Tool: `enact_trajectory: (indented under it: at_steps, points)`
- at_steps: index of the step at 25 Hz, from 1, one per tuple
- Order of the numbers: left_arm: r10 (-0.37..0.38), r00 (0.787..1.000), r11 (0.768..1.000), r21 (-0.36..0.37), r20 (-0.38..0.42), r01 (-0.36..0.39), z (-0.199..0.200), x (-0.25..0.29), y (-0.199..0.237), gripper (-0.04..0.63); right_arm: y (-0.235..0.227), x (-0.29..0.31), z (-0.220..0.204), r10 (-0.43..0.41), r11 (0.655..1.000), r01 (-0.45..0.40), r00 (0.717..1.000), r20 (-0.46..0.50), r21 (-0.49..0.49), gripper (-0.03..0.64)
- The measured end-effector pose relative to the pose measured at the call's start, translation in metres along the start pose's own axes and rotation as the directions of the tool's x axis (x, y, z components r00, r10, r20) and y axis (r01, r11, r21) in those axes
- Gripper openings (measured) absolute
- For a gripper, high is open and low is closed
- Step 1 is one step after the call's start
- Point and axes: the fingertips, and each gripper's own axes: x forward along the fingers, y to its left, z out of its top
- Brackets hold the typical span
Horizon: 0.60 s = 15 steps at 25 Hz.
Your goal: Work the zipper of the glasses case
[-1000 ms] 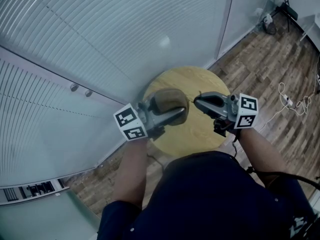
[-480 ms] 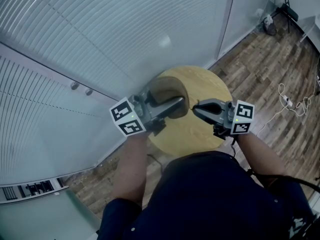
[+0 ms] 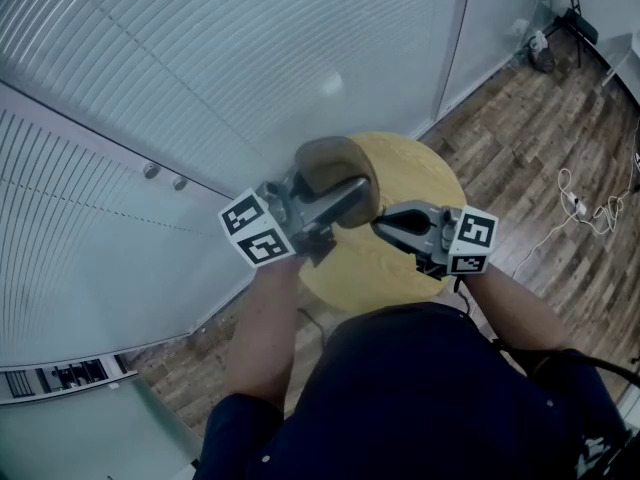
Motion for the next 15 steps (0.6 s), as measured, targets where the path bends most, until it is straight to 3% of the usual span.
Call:
enact_trajectory:
  at_steps: [11, 15]
  points:
    - [0.030, 0.999, 1.000, 0.002, 0.039, -0.030, 0.005, 0.025, 0.003, 0.299, 0.003, 0.023, 0.001, 0.014, 1.000, -0.014, 0.999, 0.029, 0.002, 0.009]
    - [0.073, 0.997, 0.997, 0.014, 0.031, -0.073, 0.002, 0.019, 0.013, 0.299, -0.004, 0.019, -0.001, -0.026, 1.000, 0.026, 1.000, 0.015, -0.001, 0.012]
